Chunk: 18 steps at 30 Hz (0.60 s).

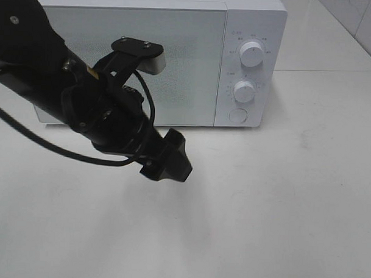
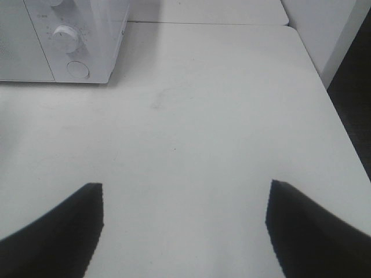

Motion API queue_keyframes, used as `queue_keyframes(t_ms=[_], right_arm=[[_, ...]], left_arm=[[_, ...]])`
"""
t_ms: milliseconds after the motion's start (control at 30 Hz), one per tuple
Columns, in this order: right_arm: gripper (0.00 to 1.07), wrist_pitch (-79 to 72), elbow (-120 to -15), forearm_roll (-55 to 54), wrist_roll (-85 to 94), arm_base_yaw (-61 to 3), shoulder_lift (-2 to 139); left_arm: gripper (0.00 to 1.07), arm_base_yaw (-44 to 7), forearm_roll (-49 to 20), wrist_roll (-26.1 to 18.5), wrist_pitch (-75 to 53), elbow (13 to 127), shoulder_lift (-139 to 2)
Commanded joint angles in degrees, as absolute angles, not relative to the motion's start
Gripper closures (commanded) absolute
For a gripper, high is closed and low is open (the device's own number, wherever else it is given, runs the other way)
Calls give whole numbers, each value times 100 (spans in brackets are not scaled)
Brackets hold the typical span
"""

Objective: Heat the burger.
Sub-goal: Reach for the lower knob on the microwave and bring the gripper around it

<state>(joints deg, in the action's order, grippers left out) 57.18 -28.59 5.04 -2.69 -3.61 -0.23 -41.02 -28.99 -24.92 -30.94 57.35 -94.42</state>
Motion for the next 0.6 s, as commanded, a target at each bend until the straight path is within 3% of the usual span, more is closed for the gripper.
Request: queue_keyframes(t_ms=[33, 267, 400, 600], right_arm=[[32, 5712, -2848, 498, -304, -332, -183], [32, 5712, -2848, 498, -304, -332, -183], [32, 5712, -2848, 498, -304, -332, -183], [32, 5712, -2848, 498, -304, -332, -183]], left_arm=[[8, -4114, -2590, -2320, -3610, 5724, -9265], [9, -4028, -1530, -1014, -4406, 5724, -8761], [9, -3736, -1450, -980, -4807, 5724, -8577], [9, -2355, -1432, -1117, -5770, 5724, -8119]])
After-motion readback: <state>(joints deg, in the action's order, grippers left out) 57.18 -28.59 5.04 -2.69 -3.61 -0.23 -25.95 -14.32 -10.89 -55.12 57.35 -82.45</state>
